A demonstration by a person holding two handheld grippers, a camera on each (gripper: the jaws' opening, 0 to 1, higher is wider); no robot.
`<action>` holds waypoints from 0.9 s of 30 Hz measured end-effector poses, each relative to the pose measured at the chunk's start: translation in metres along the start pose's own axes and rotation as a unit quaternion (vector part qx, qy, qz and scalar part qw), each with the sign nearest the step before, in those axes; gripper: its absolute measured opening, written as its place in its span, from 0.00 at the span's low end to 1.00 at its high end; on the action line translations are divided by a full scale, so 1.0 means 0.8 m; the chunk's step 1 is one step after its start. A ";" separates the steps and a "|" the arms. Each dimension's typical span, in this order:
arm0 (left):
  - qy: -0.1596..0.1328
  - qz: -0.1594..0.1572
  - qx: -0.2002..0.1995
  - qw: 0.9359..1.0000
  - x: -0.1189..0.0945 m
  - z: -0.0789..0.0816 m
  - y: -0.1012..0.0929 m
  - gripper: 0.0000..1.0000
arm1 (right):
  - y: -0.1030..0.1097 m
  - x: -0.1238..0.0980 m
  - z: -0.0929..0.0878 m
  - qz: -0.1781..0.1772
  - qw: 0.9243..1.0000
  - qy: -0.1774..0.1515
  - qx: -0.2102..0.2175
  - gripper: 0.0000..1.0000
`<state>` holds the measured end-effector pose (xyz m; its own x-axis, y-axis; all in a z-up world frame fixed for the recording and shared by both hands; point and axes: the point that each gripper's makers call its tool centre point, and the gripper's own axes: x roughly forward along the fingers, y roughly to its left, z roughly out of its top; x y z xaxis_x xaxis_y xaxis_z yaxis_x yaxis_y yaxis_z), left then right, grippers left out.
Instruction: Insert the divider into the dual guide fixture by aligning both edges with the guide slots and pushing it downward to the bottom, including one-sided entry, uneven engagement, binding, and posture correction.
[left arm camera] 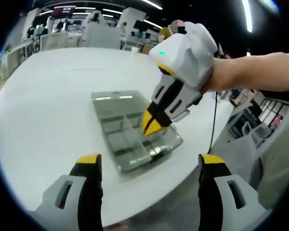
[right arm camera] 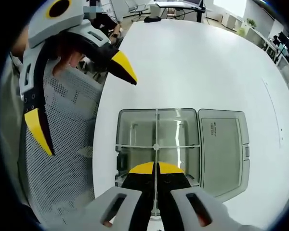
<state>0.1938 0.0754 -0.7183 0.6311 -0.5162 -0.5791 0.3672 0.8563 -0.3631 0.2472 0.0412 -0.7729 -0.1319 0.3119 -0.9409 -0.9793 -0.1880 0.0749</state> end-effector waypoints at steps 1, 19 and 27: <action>0.000 0.000 0.000 1.000 0.000 0.000 0.000 0.80 | 0.000 0.000 -0.001 0.000 1.000 0.001 0.000 0.00; 0.005 0.000 -0.003 1.000 0.002 -0.005 0.001 0.79 | 0.000 0.004 -0.002 -0.004 1.000 0.004 -0.005 0.00; 0.005 0.000 -0.003 1.000 0.001 -0.005 0.002 0.79 | -0.001 0.005 -0.002 -0.007 1.000 0.006 -0.011 0.00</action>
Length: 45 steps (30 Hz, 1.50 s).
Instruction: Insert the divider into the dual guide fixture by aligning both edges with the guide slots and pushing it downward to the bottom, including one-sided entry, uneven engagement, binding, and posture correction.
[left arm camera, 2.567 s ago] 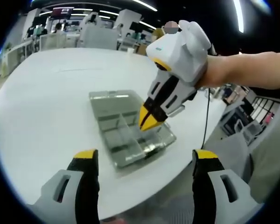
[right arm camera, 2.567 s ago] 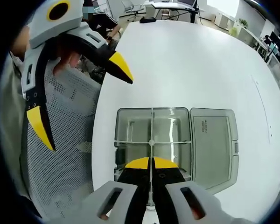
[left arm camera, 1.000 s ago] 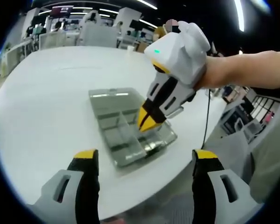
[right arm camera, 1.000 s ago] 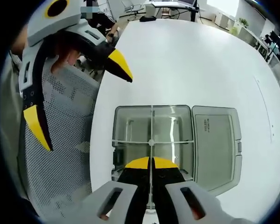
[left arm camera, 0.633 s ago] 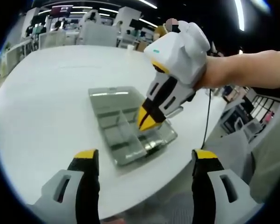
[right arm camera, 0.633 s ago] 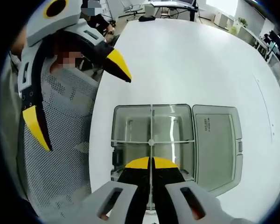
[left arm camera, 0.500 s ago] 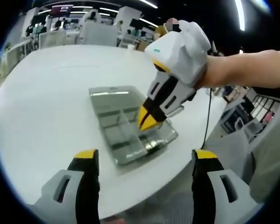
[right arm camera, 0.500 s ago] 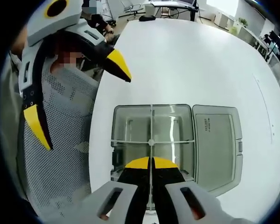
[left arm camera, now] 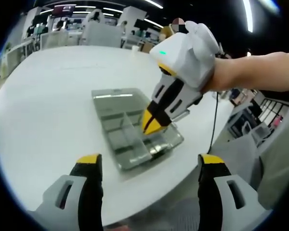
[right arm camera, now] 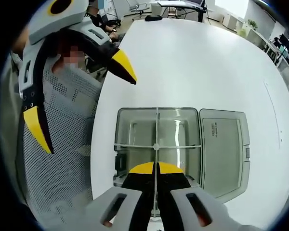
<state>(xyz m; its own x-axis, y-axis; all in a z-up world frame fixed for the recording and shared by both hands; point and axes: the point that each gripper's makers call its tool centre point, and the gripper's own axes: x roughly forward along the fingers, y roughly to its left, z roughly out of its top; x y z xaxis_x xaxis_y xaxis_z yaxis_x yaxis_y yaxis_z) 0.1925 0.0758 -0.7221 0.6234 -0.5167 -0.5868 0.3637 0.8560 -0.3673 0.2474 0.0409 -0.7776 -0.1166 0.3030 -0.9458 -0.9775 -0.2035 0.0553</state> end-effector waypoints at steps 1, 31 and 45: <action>0.000 0.000 0.000 1.000 0.000 0.000 0.000 0.79 | 0.000 0.000 0.000 -0.001 1.000 0.001 -0.003 0.00; 0.002 0.001 0.002 1.000 0.000 -0.001 0.001 0.79 | -0.002 0.004 -0.002 -0.002 1.000 0.008 -0.004 0.00; 0.005 -0.001 0.006 1.000 0.001 0.001 0.000 0.78 | -0.003 0.006 -0.002 -0.001 1.000 0.007 -0.001 0.00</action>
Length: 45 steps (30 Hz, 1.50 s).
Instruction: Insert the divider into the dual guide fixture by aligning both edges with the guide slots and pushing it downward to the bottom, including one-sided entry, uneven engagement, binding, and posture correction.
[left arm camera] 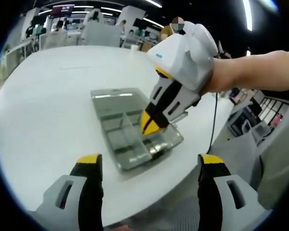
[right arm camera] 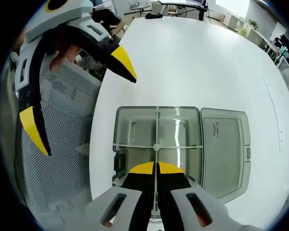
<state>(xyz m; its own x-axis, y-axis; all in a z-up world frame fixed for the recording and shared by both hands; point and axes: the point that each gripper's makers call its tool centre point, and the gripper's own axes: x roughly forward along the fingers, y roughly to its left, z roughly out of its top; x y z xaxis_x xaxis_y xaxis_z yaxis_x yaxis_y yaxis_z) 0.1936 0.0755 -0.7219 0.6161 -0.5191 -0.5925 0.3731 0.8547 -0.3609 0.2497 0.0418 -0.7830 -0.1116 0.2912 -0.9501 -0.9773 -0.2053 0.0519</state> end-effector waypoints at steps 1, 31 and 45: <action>0.000 0.000 0.000 1.000 0.000 0.000 0.000 0.78 | 0.000 0.000 0.000 0.000 1.000 0.000 -0.001 0.00; 0.000 -0.001 -0.001 1.000 -0.001 -0.001 0.001 0.78 | 0.000 0.002 -0.002 -0.005 1.000 0.009 0.011 0.04; 0.000 0.000 -0.002 1.000 -0.001 -0.001 0.002 0.78 | -0.002 0.004 -0.003 -0.004 1.000 0.008 0.015 0.06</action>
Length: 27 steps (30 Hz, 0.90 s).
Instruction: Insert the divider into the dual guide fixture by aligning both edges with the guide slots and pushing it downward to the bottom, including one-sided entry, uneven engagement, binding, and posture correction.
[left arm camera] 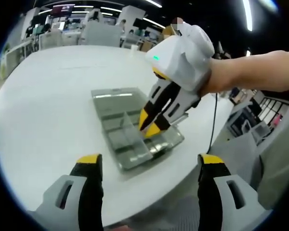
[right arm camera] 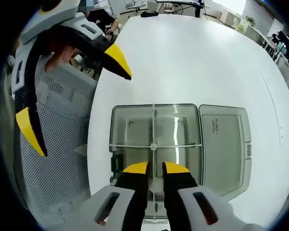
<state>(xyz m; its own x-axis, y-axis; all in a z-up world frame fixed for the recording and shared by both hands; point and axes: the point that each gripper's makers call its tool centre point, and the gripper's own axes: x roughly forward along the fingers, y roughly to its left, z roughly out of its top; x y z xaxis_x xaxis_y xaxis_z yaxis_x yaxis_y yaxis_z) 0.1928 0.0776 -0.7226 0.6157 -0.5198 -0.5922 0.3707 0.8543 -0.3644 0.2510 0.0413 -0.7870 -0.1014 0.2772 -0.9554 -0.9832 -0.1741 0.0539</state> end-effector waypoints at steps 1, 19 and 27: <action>0.000 0.000 0.000 1.000 0.000 0.000 0.000 0.78 | 0.000 0.000 0.000 0.000 1.000 0.000 0.001 0.07; 0.002 0.002 0.003 1.000 -0.001 0.000 0.000 0.79 | 0.001 0.000 0.001 -0.005 1.000 -0.010 0.015 0.14; 0.004 0.002 0.005 1.000 0.000 -0.001 -0.001 0.79 | -0.001 -0.004 -0.002 -0.012 0.999 -0.018 0.030 0.16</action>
<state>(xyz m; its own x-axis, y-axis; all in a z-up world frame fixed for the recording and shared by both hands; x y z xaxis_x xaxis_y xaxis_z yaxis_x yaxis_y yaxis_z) 0.1925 0.0770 -0.7229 0.6117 -0.5161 -0.5996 0.3748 0.8565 -0.3549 0.2522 0.0391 -0.7846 -0.0826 0.3154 -0.9454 -0.9926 -0.1108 0.0498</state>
